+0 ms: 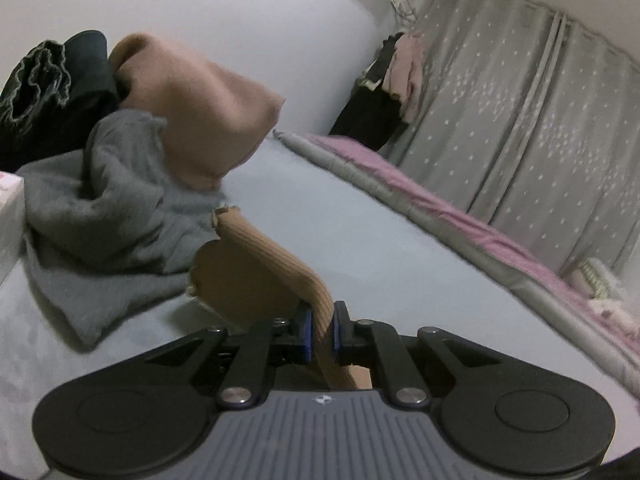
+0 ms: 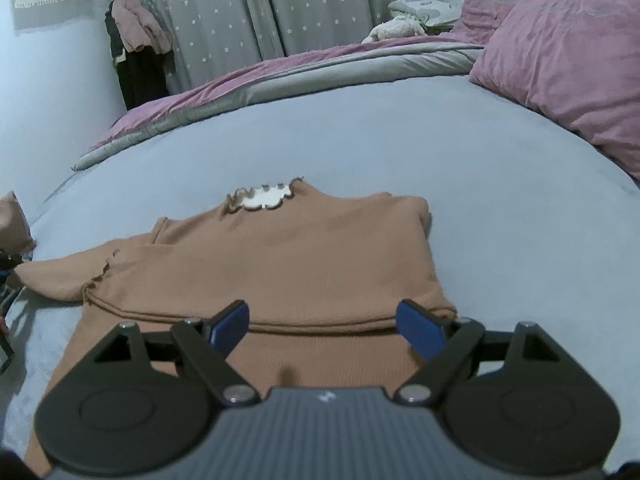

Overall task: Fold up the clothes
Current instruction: 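Grasp the tan sleeve cuff with the left gripper and lift it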

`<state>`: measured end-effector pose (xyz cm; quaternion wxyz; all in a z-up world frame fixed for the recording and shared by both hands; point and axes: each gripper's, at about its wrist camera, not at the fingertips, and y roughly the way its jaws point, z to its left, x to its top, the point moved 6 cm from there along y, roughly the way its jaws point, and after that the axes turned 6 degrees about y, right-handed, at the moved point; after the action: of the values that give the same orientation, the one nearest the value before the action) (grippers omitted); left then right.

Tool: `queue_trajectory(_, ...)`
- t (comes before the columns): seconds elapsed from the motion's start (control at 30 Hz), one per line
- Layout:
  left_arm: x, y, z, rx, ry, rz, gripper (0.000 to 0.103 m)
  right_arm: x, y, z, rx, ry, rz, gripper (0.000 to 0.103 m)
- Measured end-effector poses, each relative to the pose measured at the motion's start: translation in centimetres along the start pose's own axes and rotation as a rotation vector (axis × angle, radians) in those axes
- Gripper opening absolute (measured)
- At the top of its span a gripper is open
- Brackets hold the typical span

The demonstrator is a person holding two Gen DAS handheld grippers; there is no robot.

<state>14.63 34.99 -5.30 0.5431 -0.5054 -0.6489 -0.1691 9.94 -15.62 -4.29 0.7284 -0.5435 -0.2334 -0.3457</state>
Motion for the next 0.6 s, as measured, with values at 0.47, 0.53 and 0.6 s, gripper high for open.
queue_trajectory(0.47,5.4,-4.7,-7.3,-0.192,0.051,-0.123,0.008,1.6,-1.4,-0.7,0.036,0.071,-0.051,0.084)
queue_trajectory(0.53,6.0,-5.6,-9.0,-0.230,0.070,-0.133,0.008,1.8,-1.7,-0.8,0.040,0.080,-0.059,0.084)
queue_trajectory(0.6,6.4,-6.4,-10.7,-0.269,0.091,-0.140,0.008,2.0,-1.9,-0.9,0.044,0.089,-0.066,0.084)
